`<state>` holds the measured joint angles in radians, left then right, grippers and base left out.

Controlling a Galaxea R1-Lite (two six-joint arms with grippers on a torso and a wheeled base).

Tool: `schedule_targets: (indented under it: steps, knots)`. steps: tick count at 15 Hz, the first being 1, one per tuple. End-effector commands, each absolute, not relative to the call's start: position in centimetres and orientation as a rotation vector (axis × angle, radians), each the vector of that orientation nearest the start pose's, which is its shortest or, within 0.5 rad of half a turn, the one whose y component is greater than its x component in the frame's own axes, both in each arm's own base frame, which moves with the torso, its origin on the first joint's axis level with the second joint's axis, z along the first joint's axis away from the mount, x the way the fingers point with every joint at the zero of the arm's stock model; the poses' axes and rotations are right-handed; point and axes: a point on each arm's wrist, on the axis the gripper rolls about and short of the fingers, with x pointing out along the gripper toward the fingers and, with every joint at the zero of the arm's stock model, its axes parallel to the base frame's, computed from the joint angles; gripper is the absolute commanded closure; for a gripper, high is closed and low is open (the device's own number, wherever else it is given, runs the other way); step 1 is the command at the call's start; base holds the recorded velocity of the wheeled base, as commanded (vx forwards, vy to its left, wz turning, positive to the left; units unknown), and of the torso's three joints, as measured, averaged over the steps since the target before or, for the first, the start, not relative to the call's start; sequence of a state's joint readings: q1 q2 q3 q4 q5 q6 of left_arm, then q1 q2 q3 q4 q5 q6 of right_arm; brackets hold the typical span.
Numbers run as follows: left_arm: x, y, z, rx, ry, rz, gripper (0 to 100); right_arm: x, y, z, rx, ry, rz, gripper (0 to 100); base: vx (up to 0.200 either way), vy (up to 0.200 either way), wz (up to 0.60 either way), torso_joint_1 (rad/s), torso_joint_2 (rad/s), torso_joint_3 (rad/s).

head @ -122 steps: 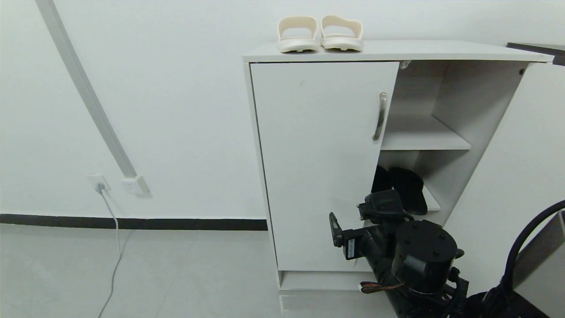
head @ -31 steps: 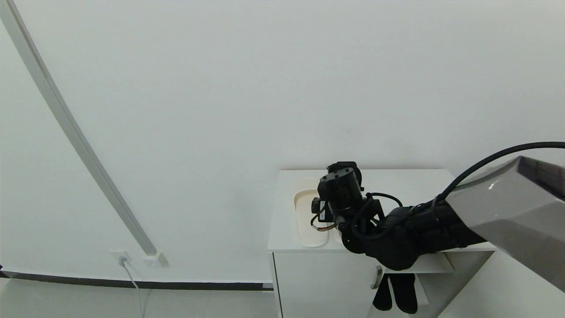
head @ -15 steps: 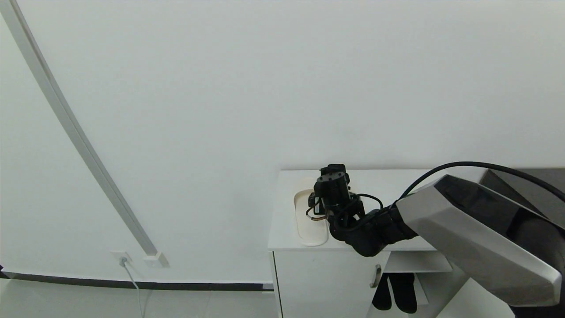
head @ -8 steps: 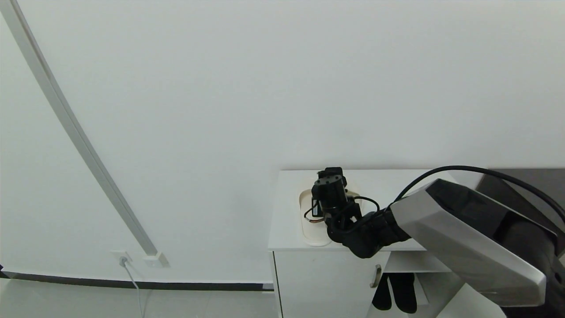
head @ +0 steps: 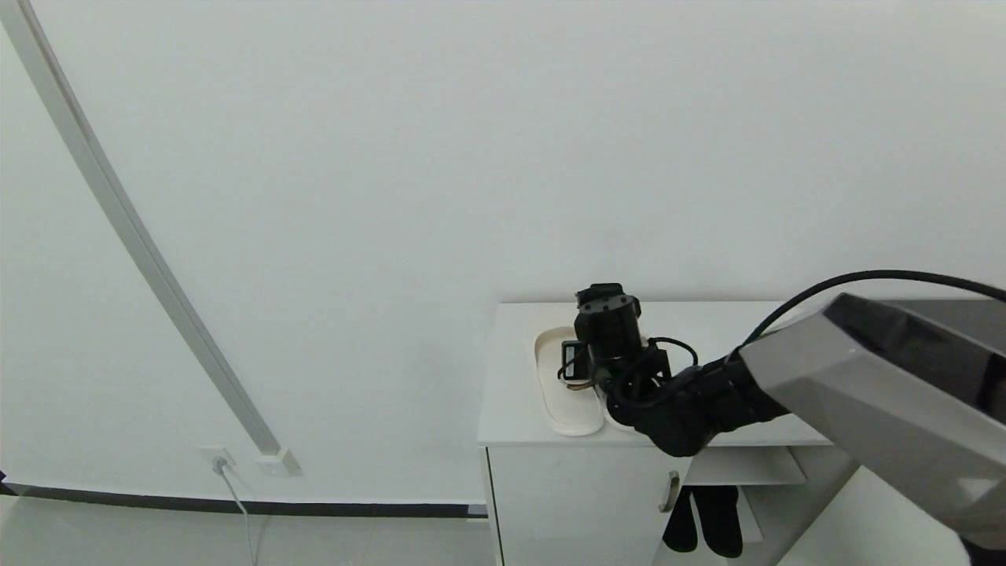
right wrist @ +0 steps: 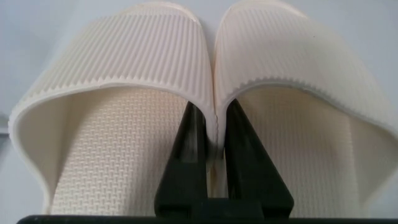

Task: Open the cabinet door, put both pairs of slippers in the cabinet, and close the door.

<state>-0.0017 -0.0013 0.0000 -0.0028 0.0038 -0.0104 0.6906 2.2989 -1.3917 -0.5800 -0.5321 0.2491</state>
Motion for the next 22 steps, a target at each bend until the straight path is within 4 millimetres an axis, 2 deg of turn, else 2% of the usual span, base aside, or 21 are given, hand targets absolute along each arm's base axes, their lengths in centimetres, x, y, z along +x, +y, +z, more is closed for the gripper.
schedule_targets:
  steps: [1,4,6,8,12,18,22]
  knots:
    - [-2.3,0.0,7.6,-0.011,-0.003,0.003,100,30.7,24.5,16.9,0.127,0.237,0.292,100,0.0,0.0,0.0,0.0,0.0,0.0]
    - [-2.3,0.0,7.6,-0.011,-0.003,0.003,100,24.3,19.7,20.7,0.118,0.212,0.521,100,0.0,0.0,0.0,0.0,0.0,0.0]
    - [-2.3,0.0,7.6,-0.009,-0.003,0.005,100,20.5,16.9,22.0,0.072,0.177,0.639,100,0.0,0.0,0.0,0.0,0.0,0.0]
    - [-2.3,0.0,7.6,-0.011,-0.003,0.005,100,17.5,15.2,22.7,0.023,0.138,0.697,100,0.0,0.0,0.0,0.0,0.0,0.0]
    - [-2.3,0.0,7.6,-0.011,-0.003,0.005,100,15.7,13.7,21.7,-0.141,0.096,0.763,100,0.0,0.0,0.0,0.0,0.0,0.0]
    - [-2.3,0.0,7.6,-0.011,-0.003,0.005,100,15.6,13.8,21.5,-0.168,0.093,0.816,100,0.0,0.0,0.0,0.0,0.0,0.0]
    - [-2.3,0.0,7.6,-0.011,-0.003,0.005,100,15.7,14.0,21.1,-0.174,0.111,0.821,100,-0.2,0.0,0.0,0.002,0.0,0.002]
